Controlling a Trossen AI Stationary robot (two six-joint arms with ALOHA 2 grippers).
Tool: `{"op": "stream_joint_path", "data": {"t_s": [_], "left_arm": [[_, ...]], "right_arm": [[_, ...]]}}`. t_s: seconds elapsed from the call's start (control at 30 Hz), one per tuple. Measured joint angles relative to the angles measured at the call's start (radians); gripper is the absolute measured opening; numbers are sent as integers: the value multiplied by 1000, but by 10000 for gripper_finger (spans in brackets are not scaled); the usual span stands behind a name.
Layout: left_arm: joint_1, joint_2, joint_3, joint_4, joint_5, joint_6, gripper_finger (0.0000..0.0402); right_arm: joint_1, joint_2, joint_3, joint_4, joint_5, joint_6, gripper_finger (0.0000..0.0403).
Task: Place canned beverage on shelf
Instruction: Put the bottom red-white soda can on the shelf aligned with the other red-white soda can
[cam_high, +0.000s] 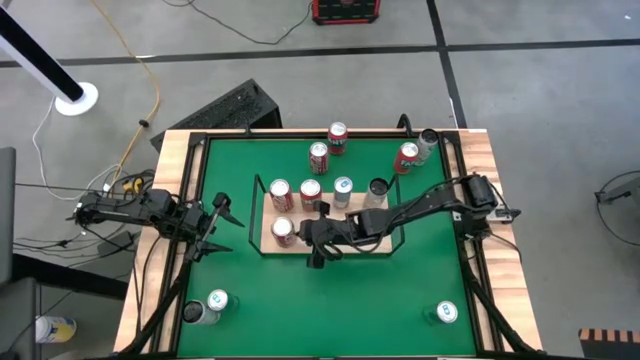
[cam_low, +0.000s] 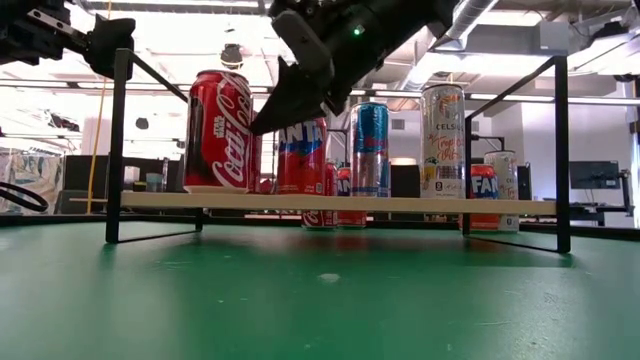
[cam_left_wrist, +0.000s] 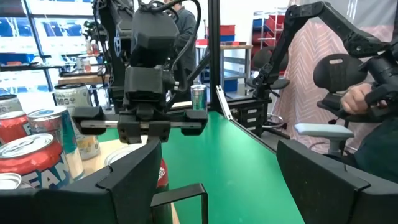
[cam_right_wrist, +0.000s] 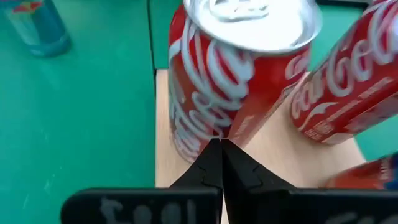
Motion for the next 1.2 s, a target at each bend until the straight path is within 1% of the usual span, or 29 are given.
{"op": "stream_joint_path", "data": {"t_s": [0.3, 0.5, 0.87, 1.0, 1.1, 1.2], "left_arm": [[0, 0, 0, -2, 0, 3, 306], [0, 0, 0, 0, 0, 7, 306], [0, 0, 0, 0, 0, 7, 306], [0, 0, 0, 0, 0, 7, 306], [0, 0, 0, 0, 0, 7, 306], [0, 0, 0, 0, 0, 7, 306]], "right_arm": [[36, -4, -1, 85, -26, -23, 20], [27, 17, -1, 154, -36, -38, 20], [25, 15, -1, 285, -39, -35, 20], [25, 15, -1, 310, 14, -27, 20], [19, 15, -1, 324, 20, -27, 20], [14, 15, -1, 324, 58, -28, 20]]}}
